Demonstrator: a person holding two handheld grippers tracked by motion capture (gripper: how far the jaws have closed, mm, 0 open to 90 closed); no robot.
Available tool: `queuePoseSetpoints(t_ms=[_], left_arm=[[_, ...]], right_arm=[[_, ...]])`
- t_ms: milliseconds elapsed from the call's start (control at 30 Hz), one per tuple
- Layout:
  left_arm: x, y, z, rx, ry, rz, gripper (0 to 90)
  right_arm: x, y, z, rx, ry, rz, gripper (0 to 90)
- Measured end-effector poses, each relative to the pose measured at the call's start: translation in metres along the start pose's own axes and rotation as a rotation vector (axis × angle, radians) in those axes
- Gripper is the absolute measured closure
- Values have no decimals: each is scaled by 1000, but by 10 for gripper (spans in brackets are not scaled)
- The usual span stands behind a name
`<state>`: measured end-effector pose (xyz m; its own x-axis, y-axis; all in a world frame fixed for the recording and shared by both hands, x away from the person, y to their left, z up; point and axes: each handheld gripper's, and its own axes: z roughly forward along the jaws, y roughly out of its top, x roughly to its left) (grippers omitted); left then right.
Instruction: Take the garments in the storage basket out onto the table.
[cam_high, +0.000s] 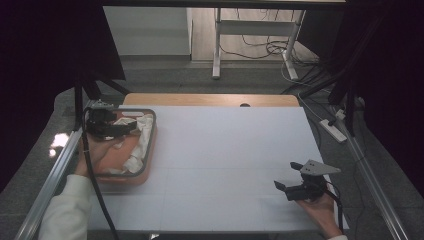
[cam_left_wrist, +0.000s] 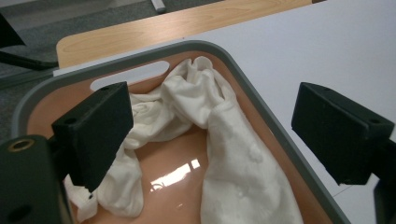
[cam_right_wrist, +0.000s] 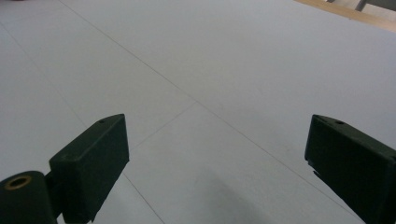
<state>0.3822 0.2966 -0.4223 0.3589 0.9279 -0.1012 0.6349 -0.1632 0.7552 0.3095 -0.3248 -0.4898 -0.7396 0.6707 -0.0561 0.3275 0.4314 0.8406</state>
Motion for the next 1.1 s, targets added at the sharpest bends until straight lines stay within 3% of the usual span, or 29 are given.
queuePoseSetpoints(t_ms=[267,567,733,1100], left_arm=[[2,13,16,12,-10,-8,118],[7,24,31,38,8,-23,114],[7,26,38,48,7,-30,114],[11,24,57,76,-13,-46,114]], right_arm=[[0,-1,1,3,-4,-1,61],[0,-1,1,1,2,3,62],[-1,1,-2,-24,8,23,63],[-2,-1,-1,-6,-3,17,63]])
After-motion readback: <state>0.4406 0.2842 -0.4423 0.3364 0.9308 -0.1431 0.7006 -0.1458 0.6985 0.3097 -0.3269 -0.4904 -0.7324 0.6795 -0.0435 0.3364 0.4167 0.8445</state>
